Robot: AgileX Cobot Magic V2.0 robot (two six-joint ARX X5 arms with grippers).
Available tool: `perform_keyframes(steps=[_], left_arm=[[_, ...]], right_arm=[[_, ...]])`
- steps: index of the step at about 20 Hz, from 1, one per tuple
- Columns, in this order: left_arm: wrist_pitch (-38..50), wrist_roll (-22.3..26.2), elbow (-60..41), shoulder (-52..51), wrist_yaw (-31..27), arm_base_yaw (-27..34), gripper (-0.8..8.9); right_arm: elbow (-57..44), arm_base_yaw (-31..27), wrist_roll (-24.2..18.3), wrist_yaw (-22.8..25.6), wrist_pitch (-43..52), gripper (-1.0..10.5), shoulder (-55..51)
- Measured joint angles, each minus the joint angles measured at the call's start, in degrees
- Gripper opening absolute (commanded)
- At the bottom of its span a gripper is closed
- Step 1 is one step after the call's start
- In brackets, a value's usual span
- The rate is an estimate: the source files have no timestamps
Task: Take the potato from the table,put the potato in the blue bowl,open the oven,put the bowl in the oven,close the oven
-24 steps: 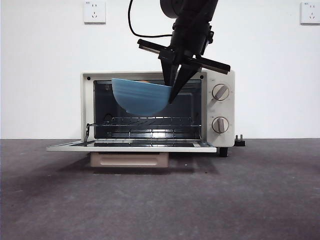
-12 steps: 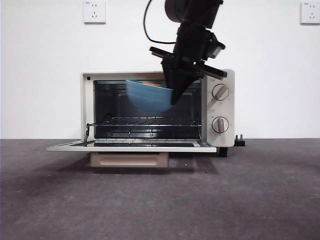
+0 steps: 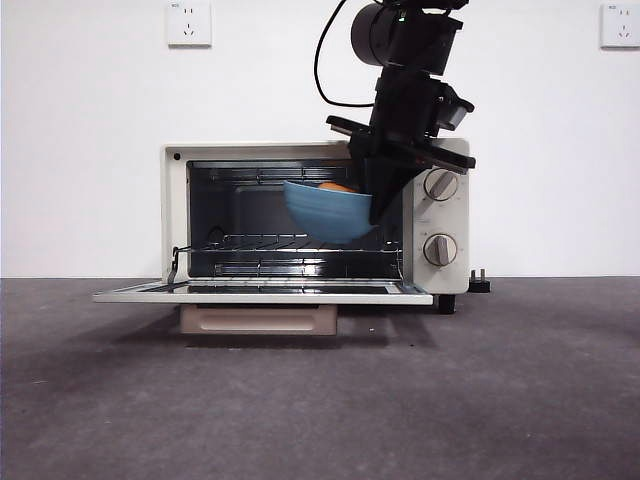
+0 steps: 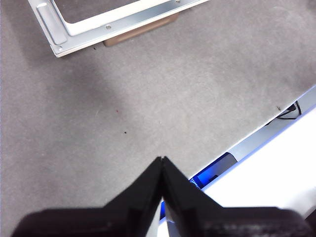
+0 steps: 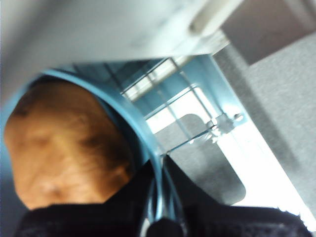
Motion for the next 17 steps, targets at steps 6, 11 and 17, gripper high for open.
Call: perform_keyframes(steps=[6, 11, 17], left_arm=[[-0.1, 0.0, 0.0, 0.0, 0.0, 0.0, -0.06], [-0.4, 0.0, 0.0, 0.0, 0.0, 0.0, -0.06], [-0.5, 0.0, 0.0, -0.2, 0.0, 0.0, -0.06]], right_arm=[[0.0, 0.0, -0.6, 0.3, 0.6, 0.0, 0.0], [0.0, 0.0, -2.3, 0.9, 0.6, 1.1, 0.0], [0.0, 0.0, -2.4, 0.6, 2.2, 1.3, 0.0]])
